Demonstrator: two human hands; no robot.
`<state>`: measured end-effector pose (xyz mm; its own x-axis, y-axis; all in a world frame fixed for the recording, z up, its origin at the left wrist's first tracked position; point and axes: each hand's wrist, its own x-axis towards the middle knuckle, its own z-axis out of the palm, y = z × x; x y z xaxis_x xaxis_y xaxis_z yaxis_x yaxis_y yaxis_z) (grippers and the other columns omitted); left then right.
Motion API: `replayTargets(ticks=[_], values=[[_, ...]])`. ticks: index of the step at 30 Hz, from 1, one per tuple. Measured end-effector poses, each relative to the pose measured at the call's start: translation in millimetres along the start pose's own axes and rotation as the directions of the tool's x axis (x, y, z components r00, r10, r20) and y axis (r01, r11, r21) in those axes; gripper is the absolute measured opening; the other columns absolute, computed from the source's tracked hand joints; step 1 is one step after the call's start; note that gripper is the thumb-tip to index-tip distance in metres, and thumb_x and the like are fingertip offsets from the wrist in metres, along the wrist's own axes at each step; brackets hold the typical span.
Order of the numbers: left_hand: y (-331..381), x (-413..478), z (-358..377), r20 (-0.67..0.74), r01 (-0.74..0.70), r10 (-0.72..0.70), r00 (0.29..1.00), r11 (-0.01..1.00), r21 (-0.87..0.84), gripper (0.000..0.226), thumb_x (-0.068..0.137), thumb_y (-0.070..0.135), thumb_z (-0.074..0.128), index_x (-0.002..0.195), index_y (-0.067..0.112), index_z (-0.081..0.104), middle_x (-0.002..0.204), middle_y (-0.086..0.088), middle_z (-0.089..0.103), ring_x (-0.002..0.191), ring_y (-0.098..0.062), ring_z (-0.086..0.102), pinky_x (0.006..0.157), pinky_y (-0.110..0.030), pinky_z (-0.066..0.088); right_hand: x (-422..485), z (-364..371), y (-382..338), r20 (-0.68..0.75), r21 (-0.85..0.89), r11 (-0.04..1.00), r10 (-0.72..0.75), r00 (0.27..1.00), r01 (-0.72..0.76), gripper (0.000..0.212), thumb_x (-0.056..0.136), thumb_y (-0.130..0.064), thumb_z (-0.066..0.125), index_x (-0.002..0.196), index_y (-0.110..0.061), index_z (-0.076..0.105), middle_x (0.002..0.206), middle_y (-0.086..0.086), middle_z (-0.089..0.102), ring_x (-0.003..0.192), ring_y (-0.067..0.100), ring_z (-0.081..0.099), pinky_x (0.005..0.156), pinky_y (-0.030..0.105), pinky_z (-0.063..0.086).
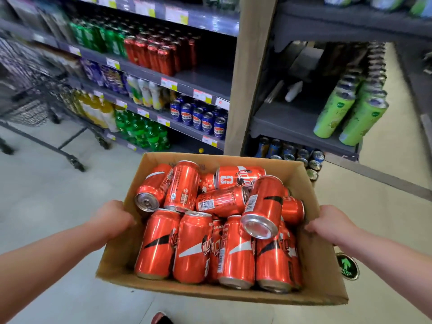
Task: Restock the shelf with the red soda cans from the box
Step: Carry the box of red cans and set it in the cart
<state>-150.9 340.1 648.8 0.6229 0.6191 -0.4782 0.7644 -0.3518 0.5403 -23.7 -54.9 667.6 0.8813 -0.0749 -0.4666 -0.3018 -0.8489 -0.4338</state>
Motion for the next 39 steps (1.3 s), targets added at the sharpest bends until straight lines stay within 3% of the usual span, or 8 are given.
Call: replayTargets(ticks=[3, 8, 11, 16, 25, 28, 33, 39], values=[[-24.6, 32.7, -51.6, -0.023, 0.008, -0.008, 1.0, 1.0, 0.003, 0.012, 0.066, -0.004, 0.066, 0.077, -0.003, 0.064, 0.079, -0.024, 0.068, 0.072, -0.036, 0.066, 0.071, -0.044, 0.057, -7.3, 31.1, -54.6, -0.02, 0.003, 1.0, -0.022, 1.0, 0.022, 0.01, 0.07, 0.0, 0.067, 0.065, -0.007, 0.063, 0.07, 0.016, 0.066, 0.067, 0.03, 0.064, 0.059, 0.032, 0.051], [-47.4, 67.7, -132.9, -0.094, 0.001, -0.001, 0.996, 1.0, 0.001, 0.014, 0.07, -0.003, 0.066, 0.084, -0.003, 0.064, 0.084, -0.022, 0.066, 0.069, -0.031, 0.061, 0.052, -0.028, 0.045, -10.9, 69.9, -145.0, -0.012, 0.006, 0.996, -0.093, 0.996, 0.093, 0.005, 0.069, -0.001, 0.068, 0.072, -0.004, 0.067, 0.074, 0.018, 0.069, 0.069, 0.031, 0.065, 0.064, 0.034, 0.053], [-64.4, 87.5, -172.0, -0.126, 0.025, -0.031, 0.992, 0.998, -0.051, 0.016, 0.071, -0.003, 0.064, 0.087, -0.003, 0.063, 0.086, -0.023, 0.066, 0.073, -0.033, 0.063, 0.059, -0.032, 0.05, -5.8, 84.4, -199.1, -0.001, -0.002, 0.99, -0.138, 0.99, 0.138, 0.01, 0.066, -0.002, 0.069, 0.075, -0.001, 0.067, 0.075, 0.019, 0.07, 0.068, 0.032, 0.067, 0.067, 0.041, 0.057], [-91.3, 122.3, -223.4, -0.224, 0.08, -0.102, 0.969, 0.991, -0.106, 0.01, 0.07, -0.005, 0.064, 0.08, -0.003, 0.065, 0.081, -0.024, 0.067, 0.075, -0.036, 0.065, 0.071, -0.041, 0.055, 10.5, 108.0, -290.9, 0.038, -0.032, 0.971, -0.238, 0.971, 0.239, 0.012, 0.069, -0.002, 0.069, 0.08, -0.002, 0.066, 0.078, 0.019, 0.068, 0.073, 0.031, 0.066, 0.066, 0.034, 0.052], [-103.8, 224.4, -295.0, -0.295, 0.194, -0.244, 0.924, 0.963, -0.188, 0.009, 0.069, -0.009, 0.063, 0.076, -0.004, 0.06, 0.074, -0.023, 0.062, 0.064, -0.032, 0.06, 0.054, -0.028, 0.045, 95.3, 170.0, -442.1, 0.159, -0.056, 0.947, -0.305, 0.939, 0.317, 0.018, 0.07, -0.009, 0.07, 0.086, -0.008, 0.064, 0.078, 0.012, 0.067, 0.071, 0.025, 0.063, 0.061, 0.028, 0.049], [-101.2, 262.9, -316.7, -0.308, 0.219, -0.275, 0.911, 0.954, -0.204, 0.01, 0.068, -0.012, 0.063, 0.077, -0.005, 0.061, 0.074, -0.024, 0.063, 0.064, -0.032, 0.059, 0.053, -0.027, 0.043, 121.5, 185.0, -493.3, 0.195, -0.102, 0.933, -0.322, 0.926, 0.346, 0.022, 0.069, -0.013, 0.071, 0.089, -0.009, 0.064, 0.083, 0.012, 0.066, 0.076, 0.027, 0.062, 0.066, 0.03, 0.05], [-100.2, 320.9, -352.6, -0.338, 0.268, -0.328, 0.882, 0.94, -0.212, 0.016, 0.07, -0.008, 0.066, 0.071, 0.002, 0.054, 0.071, -0.018, 0.056, 0.062, -0.028, 0.053, 0.05, -0.027, 0.037, 147.7, 201.9, -574.2, 0.227, -0.136, 0.909, -0.359, 0.905, 0.394, 0.013, 0.073, -0.008, 0.068, 0.085, -0.008, 0.063, 0.074, 0.009, 0.061, 0.064, 0.023, 0.057, 0.05, 0.024, 0.037], [-108.4, 389.3, -406.6, -0.291, 0.28, -0.334, 0.896, 0.936, -0.214, 0.012, 0.068, -0.009, 0.067, 0.076, -0.003, 0.061, 0.072, -0.02, 0.061, 0.063, -0.03, 0.056, 0.053, -0.027, 0.041, 166.0, 234.7, -653.8, 0.229, -0.145, 0.902, -0.369, 0.901, 0.406, 0.006, 0.069, -0.007, 0.068, 0.074, -0.006, 0.064, 0.073, 0.012, 0.065, 0.066, 0.025, 0.061, 0.054, 0.025, 0.045]])
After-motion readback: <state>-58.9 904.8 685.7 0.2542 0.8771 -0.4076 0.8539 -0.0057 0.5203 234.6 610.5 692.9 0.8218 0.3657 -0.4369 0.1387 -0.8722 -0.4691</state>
